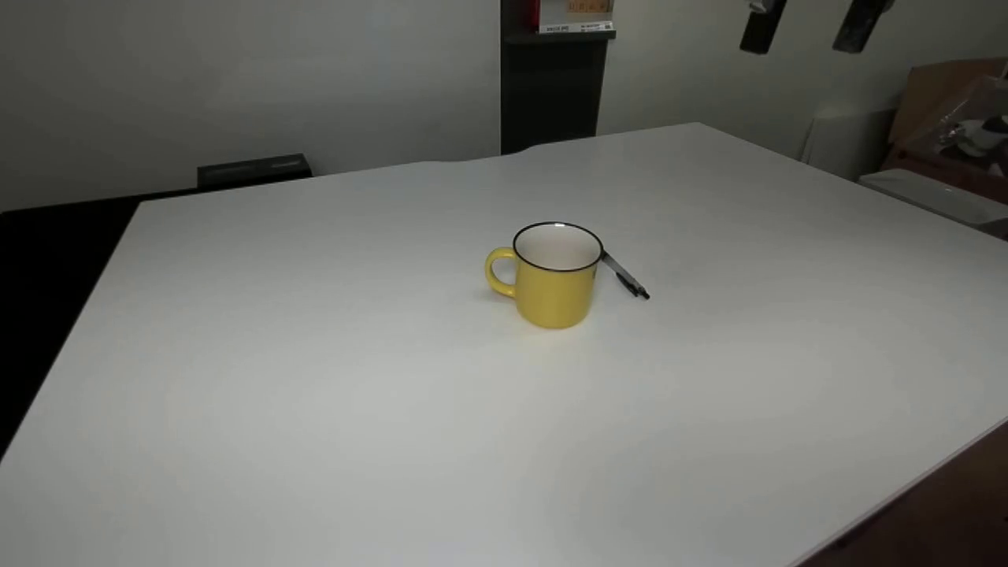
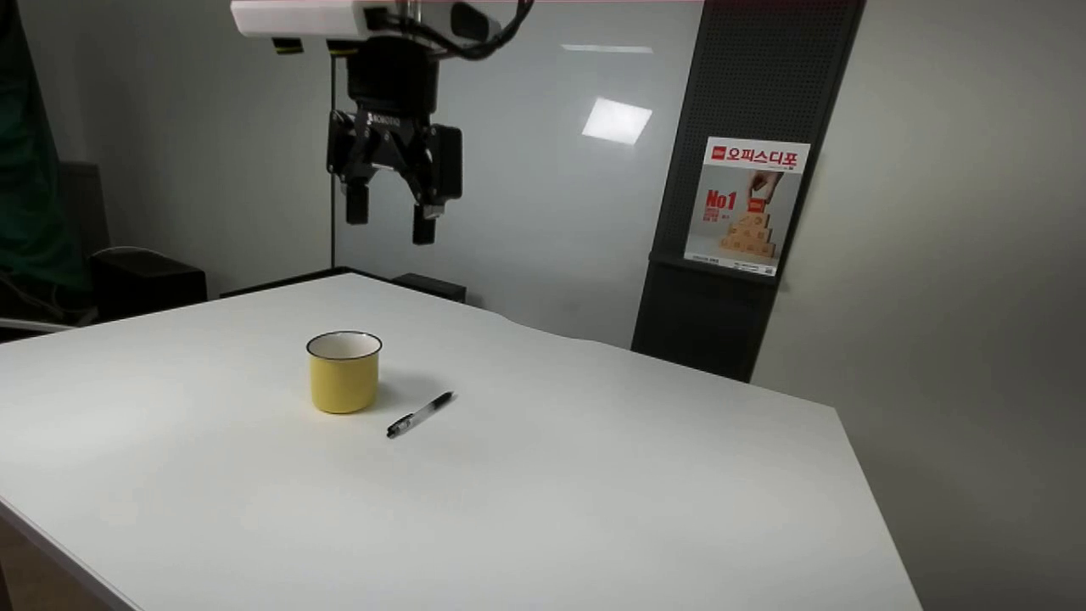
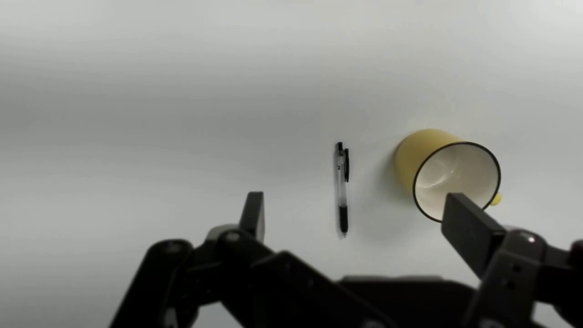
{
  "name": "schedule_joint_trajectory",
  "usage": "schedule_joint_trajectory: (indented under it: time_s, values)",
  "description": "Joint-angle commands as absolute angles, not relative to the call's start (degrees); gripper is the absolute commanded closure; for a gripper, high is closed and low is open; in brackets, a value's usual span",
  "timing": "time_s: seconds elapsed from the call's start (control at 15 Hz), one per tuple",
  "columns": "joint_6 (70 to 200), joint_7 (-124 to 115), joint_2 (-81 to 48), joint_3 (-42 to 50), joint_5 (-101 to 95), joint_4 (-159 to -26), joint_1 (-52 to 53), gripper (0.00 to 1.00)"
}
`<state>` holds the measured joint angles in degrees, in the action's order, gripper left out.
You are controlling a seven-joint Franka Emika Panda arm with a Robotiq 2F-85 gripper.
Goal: Get the pen from the table and put it inside the cup
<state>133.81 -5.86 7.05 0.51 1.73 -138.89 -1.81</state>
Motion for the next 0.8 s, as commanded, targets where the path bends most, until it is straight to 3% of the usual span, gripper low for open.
schedule_joint_trajectory:
  time_s: [0.0, 0.27, 0.73]
  values:
    - [133.26, -3.48, -3.24, 1.84, 2.02, -131.79, -2.44, 0.00]
    - [134.61, -6.00, -11.84, 2.58, 1.57, -126.66, -2.63, 0.00]
    - [135.65, -5.71, -12.22, 2.96, 0.09, -127.34, -1.98, 0.00]
